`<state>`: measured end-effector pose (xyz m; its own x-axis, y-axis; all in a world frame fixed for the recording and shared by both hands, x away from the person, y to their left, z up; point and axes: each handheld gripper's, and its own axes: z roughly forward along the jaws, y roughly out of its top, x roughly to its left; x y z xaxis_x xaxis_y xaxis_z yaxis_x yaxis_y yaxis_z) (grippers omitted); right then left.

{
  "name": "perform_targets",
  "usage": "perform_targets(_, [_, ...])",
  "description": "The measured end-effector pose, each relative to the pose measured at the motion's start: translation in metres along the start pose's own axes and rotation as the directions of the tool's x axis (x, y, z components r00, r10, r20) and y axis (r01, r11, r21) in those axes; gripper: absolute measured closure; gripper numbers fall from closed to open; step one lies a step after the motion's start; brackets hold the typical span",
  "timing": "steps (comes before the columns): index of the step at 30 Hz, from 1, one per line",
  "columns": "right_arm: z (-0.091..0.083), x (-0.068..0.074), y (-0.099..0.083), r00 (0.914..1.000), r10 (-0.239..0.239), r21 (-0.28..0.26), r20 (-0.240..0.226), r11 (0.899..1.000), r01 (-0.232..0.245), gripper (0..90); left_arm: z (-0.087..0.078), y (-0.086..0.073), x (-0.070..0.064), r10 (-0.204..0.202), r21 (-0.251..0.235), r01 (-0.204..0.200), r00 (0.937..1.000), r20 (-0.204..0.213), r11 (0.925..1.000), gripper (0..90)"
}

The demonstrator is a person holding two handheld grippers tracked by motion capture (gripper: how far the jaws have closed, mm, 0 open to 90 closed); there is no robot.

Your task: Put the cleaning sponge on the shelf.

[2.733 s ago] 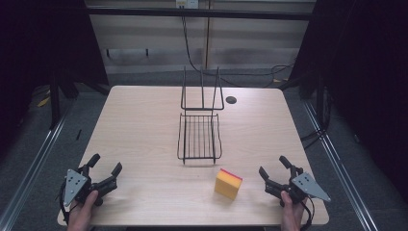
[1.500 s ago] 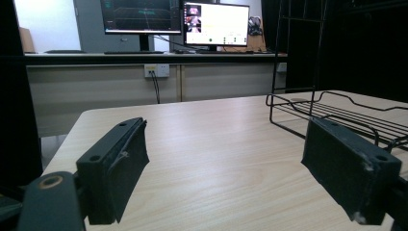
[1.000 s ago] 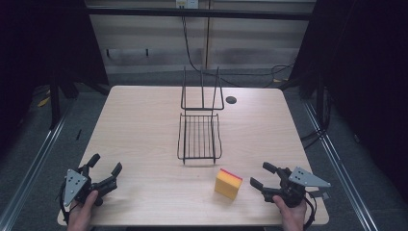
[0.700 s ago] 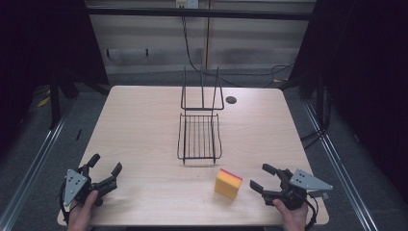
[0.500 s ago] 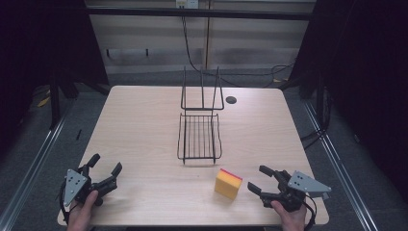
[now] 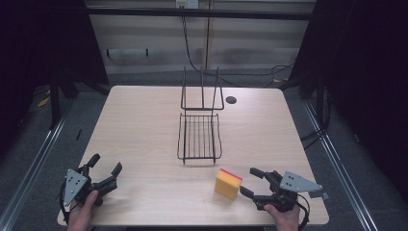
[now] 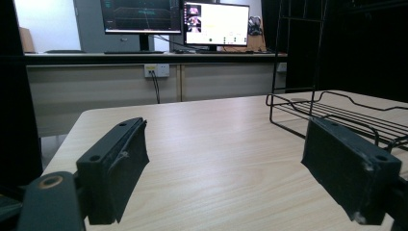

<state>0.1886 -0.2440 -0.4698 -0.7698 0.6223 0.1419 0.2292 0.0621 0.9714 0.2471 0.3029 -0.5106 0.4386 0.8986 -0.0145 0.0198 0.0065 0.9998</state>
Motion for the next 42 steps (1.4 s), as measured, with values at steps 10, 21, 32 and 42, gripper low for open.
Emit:
perform_targets(10, [0.013,0.004,-0.003,0.9995,-0.017,0.018,-0.028,1.0,0.017,37.7,0.0,0.0,0.0,0.0,0.0,0.0,1.0,0.0,1.0,15.6])
perform_targets(21, [0.023,0.001,-0.013,0.9989,-0.012,0.043,-0.046,0.999,0.014,43.9,0.0,0.0,0.0,0.0,0.0,0.0,1.0,0.0,1.0,15.6])
perform_targets(32, [0.031,0.0,-0.014,0.9969,-0.034,0.051,-0.071,0.998,0.038,51.9,0.0,0.0,0.0,0.0,0.0,0.0,1.0,0.0,1.0,15.7])
perform_targets(42, [0.033,0.0,-0.014,0.9957,-0.045,0.052,-0.081,0.997,0.049,59.5,0.0,0.0,0.0,0.0,0.0,0.0,1.0,0.0,1.0,15.6])
